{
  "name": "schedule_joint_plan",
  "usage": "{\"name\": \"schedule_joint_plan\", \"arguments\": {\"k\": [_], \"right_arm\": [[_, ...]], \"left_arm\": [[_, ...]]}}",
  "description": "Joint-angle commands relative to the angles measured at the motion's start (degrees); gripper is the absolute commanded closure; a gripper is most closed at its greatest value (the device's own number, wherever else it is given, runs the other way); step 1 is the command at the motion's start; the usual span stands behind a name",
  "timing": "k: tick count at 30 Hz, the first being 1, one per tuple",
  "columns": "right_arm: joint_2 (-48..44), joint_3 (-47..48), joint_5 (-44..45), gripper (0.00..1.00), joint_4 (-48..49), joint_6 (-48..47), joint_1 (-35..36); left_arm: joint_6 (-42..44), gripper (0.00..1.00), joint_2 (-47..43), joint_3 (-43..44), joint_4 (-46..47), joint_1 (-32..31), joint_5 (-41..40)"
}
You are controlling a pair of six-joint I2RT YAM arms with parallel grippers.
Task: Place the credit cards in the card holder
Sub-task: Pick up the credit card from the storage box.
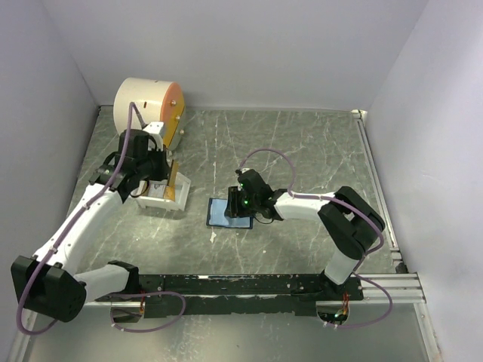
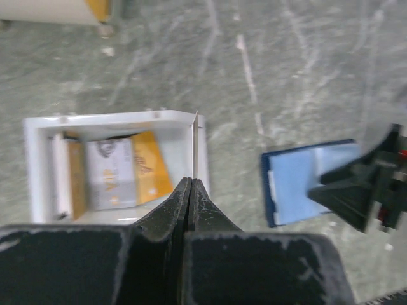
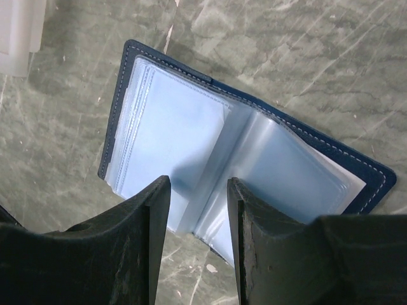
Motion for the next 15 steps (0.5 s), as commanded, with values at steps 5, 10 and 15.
{"name": "schedule_joint_plan", "arguments": {"k": [5, 10, 15], "right_arm": [[-3.1, 1.5, 2.3, 0.62, -8.0, 1.1, 0.0], [-4.2, 1.9, 3.5, 0.64, -10.2, 1.1, -0.2], [-4.7, 1.2, 1.9, 0.68, -10.5, 1.0, -2.3]], "left_arm": [[-16.2, 0.93, -3.4, -10.3, 14.5, -0.4, 23.4], [-20.1, 0.93, -4.0, -13.0, 20.6, -2.1, 26.2], [-25.1, 0.93, -2.3, -16.1, 25.8, -6.3, 25.4]]}}
